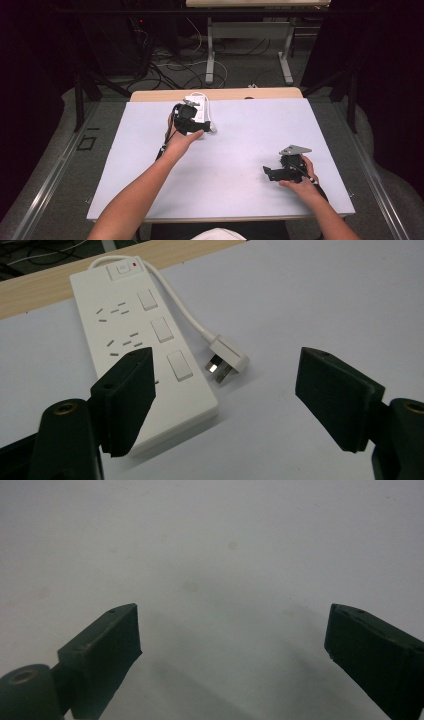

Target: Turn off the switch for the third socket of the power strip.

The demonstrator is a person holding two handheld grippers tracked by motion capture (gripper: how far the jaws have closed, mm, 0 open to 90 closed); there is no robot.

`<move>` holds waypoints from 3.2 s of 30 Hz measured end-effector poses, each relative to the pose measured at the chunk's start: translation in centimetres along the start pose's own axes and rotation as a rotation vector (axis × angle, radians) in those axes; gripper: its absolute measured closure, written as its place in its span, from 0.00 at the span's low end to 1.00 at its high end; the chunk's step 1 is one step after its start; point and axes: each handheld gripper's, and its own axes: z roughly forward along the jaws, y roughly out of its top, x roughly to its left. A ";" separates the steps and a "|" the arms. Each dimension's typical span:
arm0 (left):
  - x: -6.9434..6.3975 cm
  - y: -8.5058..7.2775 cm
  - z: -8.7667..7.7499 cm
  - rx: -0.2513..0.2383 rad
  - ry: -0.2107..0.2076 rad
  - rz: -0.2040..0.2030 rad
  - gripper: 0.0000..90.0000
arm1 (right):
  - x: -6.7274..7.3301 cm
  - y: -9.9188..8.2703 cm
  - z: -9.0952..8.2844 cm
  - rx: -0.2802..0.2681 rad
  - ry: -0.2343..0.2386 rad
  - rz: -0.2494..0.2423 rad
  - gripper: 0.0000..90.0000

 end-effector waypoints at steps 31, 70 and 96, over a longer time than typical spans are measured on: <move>1.2 -0.4 2.3 0.051 0.057 -0.019 0.28 | 0.0 -0.1 0.1 0.008 0.001 -0.011 0.08; 1.4 -0.9 4.5 0.105 0.048 0.018 0.44 | 0.2 -0.3 0.5 0.041 0.006 -0.034 0.12; 2.4 -1.3 5.5 0.147 0.050 -0.052 0.72 | 0.1 -0.2 0.5 0.034 0.007 -0.032 0.12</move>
